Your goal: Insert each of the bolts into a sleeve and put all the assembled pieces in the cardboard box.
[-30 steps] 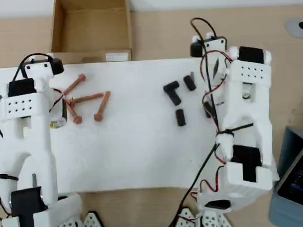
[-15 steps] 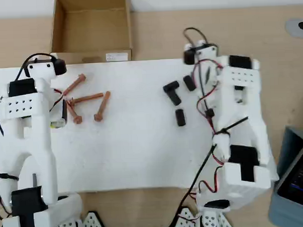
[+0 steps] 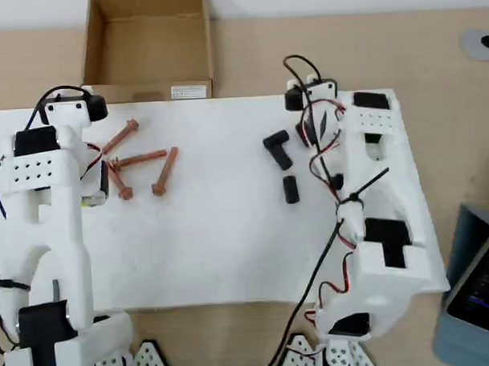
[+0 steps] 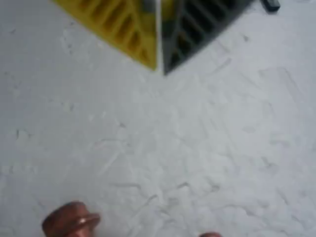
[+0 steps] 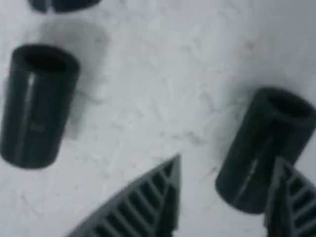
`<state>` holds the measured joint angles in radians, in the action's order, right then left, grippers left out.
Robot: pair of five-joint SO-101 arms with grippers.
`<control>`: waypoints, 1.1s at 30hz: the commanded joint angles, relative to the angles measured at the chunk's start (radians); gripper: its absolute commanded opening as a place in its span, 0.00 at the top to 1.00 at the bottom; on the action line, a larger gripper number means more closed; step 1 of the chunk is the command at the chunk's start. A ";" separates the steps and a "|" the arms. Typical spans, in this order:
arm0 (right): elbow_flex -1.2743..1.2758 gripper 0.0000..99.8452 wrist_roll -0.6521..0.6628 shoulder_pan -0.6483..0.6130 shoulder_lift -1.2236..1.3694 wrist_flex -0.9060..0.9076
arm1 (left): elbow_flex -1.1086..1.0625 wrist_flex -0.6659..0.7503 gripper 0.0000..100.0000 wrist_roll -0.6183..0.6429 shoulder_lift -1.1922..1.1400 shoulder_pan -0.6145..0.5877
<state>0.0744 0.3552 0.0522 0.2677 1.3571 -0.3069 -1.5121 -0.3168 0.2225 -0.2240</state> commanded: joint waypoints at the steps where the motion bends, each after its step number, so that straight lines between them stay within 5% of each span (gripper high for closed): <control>1: -0.053 0.85 0.002 0.013 0.022 -0.009 | 0.041 0.003 0.99 -0.008 0.004 -0.008; 33: -0.030 0.85 0.021 0.059 0.031 0.000 | 0.041 0.003 0.99 -0.006 0.004 -0.002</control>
<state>0.0499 0.3721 0.1059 0.3046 1.3587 -0.3069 -1.5121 -0.3168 0.2225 -0.2240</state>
